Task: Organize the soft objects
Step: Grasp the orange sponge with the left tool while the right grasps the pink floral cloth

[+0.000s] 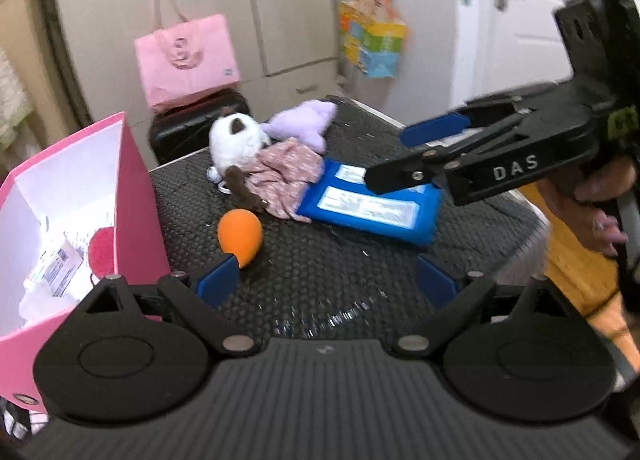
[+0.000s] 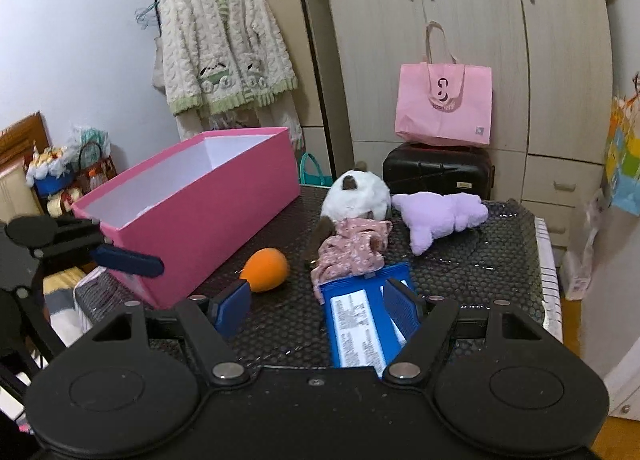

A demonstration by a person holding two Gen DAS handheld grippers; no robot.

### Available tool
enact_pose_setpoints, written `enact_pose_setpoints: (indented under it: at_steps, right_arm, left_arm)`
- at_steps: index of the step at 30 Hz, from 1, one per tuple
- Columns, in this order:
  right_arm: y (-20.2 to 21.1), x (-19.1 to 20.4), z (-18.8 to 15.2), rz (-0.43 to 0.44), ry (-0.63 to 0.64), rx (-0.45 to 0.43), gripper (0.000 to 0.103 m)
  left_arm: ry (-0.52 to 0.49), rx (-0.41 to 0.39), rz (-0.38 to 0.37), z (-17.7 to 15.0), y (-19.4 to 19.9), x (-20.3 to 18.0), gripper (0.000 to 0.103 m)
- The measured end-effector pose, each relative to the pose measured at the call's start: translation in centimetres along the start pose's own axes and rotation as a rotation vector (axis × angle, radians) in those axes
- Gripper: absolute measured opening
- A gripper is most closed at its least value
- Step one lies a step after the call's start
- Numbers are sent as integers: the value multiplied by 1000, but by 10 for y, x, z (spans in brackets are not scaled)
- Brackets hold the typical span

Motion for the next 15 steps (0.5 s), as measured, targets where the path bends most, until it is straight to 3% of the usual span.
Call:
enact_pose_setpoints:
  at_steps: [9,15]
  right_arm:
    - [-42,-35,7,-13,-83,-5,78]
    - [-67,-32,16,35,-21,21,78]
  left_arm:
    - [122,-62,214,5,-51,22,95]
    - [111,-101,399,-1,-78,31,93]
Point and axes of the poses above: each gripper's, at about its wrist camera, not at the fingertips, and y roughly against the way its jaws point, x to its left, z to its top, the point moved 5 cm from there along -y, roughly the way its jaws point, and after that the axes turned 11 degrees about -z, right-handed, at the moved point
